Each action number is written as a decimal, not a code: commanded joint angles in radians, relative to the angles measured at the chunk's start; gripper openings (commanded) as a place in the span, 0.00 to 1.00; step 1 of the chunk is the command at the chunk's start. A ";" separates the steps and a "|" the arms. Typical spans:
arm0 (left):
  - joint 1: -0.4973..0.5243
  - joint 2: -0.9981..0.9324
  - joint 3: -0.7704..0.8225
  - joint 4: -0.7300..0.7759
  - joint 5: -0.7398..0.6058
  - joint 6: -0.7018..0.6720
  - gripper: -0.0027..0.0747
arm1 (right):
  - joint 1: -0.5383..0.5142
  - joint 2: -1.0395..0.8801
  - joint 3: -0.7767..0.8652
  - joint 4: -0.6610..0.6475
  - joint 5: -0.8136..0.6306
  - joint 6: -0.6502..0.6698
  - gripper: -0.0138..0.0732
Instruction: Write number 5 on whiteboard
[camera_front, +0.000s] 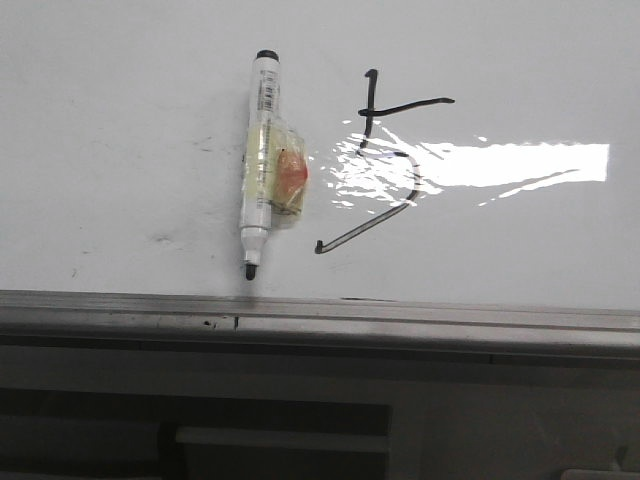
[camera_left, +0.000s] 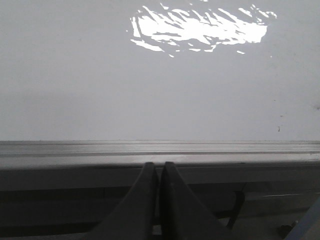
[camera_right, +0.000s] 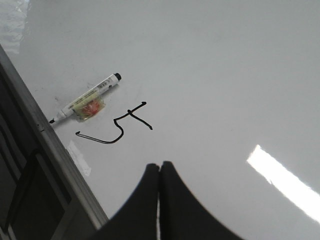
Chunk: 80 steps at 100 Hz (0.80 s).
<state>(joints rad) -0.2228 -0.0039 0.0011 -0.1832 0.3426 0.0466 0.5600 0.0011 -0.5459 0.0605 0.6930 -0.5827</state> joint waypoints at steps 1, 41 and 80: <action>0.002 -0.026 0.020 -0.010 -0.043 -0.008 0.01 | -0.009 0.017 -0.003 -0.067 -0.066 0.007 0.09; 0.002 -0.026 0.020 -0.010 -0.043 -0.008 0.01 | -0.370 0.017 0.460 -0.373 -0.469 0.749 0.09; 0.002 -0.026 0.020 -0.010 -0.043 -0.008 0.01 | -0.525 -0.002 0.581 -0.370 -0.372 0.749 0.09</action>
<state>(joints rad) -0.2228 -0.0039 0.0011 -0.1832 0.3443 0.0466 0.0426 0.0000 0.0125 -0.2972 0.3322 0.1614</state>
